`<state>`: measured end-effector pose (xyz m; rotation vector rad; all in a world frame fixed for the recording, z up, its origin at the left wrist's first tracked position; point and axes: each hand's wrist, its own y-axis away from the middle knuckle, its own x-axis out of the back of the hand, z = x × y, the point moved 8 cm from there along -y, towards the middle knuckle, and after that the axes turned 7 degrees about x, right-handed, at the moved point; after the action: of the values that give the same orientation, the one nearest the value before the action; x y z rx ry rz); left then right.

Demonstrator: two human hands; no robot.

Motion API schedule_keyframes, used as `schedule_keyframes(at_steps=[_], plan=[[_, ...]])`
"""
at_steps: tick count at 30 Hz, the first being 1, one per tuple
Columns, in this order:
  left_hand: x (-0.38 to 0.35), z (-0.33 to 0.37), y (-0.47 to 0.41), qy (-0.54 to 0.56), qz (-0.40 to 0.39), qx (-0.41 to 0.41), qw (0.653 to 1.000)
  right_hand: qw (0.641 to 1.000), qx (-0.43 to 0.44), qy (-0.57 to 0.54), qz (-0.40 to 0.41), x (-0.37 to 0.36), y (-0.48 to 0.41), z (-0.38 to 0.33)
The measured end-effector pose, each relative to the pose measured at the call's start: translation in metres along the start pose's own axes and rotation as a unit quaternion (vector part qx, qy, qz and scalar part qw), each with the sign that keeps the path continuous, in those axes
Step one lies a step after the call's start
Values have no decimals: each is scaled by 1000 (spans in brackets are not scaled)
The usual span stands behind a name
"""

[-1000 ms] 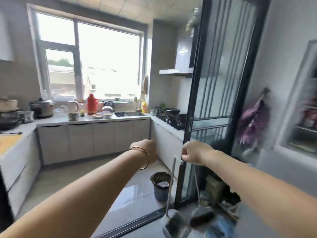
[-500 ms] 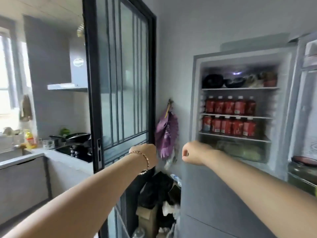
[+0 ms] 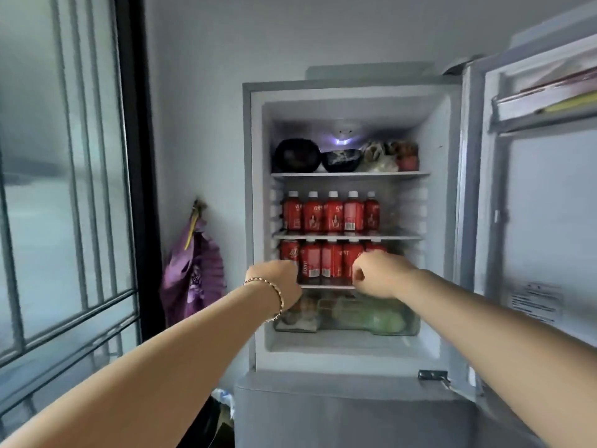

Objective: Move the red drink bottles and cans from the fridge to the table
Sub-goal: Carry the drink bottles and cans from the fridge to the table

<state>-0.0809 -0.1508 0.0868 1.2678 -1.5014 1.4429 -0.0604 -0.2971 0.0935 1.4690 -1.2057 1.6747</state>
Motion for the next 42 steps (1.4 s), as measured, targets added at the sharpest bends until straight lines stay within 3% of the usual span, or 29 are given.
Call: schedule_keyframes(at_steps=[7,14,19,23,29,37,42], plan=[[6,55,-148,101,66,-6,993,997,-22,29,62,7,-122,101],[2,72,-280,229,143,-13,963,985,-71,-78,135,-11,-246,175],[-10,87,-375,231,156,-36,960,975,-81,-134,160,-16,-331,202],[-13,96,-436,196,192,-40,961,984,-78,-92,130,-17,-381,215],[-16,97,-507,177,137,-21,974,984,-63,-107,130,-21,-406,230],[-2,125,-522,133,56,-160,976,988,-45,-78,124,-19,-412,237],[-8,135,-526,54,18,-157,986,985,-45,-91,141,-21,-412,239]])
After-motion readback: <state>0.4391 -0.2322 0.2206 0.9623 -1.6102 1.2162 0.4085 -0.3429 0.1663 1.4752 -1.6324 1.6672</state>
